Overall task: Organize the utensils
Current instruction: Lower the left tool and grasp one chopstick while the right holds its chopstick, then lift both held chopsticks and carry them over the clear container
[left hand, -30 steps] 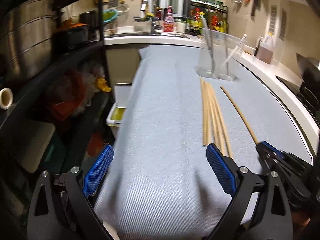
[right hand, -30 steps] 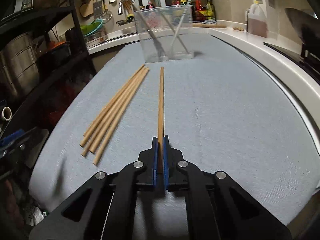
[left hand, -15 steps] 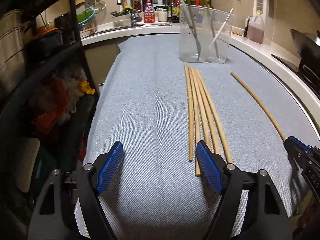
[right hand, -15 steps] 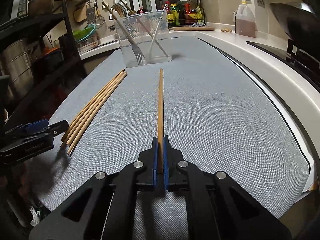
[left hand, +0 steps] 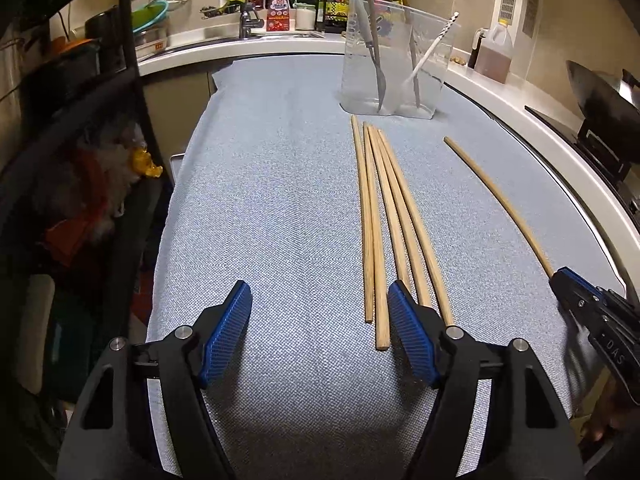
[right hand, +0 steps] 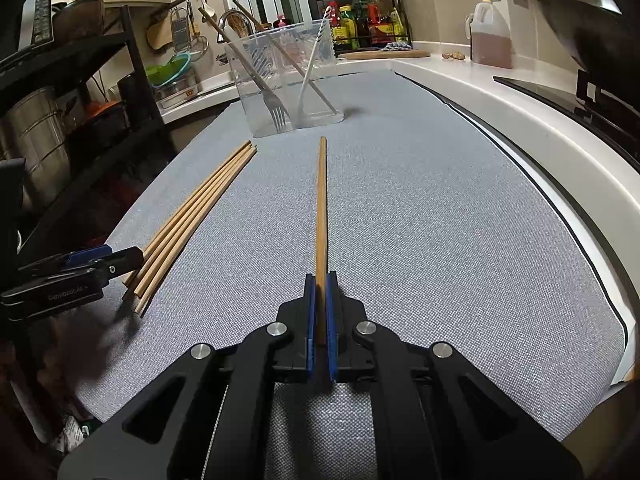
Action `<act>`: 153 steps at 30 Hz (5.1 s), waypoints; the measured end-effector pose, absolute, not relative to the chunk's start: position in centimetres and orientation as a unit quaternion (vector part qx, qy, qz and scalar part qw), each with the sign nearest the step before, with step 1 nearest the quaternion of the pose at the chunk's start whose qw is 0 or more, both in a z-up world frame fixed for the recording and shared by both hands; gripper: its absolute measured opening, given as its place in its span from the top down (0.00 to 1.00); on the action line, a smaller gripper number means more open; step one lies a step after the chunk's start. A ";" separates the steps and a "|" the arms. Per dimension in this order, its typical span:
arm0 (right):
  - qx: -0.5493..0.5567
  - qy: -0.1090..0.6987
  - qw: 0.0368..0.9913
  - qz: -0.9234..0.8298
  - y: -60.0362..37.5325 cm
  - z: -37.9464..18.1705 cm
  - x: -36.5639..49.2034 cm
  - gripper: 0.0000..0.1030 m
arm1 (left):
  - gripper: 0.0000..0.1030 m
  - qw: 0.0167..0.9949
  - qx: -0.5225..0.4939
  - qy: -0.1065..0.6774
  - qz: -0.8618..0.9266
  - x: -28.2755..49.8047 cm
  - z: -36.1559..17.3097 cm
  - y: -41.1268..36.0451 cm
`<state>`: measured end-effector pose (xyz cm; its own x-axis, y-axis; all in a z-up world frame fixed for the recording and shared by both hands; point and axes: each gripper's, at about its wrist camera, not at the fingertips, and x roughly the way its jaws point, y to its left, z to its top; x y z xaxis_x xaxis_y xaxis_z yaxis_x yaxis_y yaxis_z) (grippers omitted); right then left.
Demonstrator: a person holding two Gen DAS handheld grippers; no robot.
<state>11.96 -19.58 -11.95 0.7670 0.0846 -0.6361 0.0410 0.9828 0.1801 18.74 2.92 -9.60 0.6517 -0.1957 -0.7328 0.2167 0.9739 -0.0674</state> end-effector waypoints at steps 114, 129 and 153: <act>0.059 0.163 0.985 0.025 -21.3 8.9 15.2 0.95 | 0.95 0.963 0.024 0.219 -0.154 20.9 11.4 -0.3; 0.047 0.115 0.992 0.039 -21.0 16.3 20.5 0.95 | 0.95 0.968 0.023 0.176 -0.175 24.7 17.6 -2.8; 0.037 0.081 0.996 0.029 -20.7 17.9 33.4 0.95 | 0.95 0.978 -0.018 0.139 -0.157 35.8 17.5 -6.6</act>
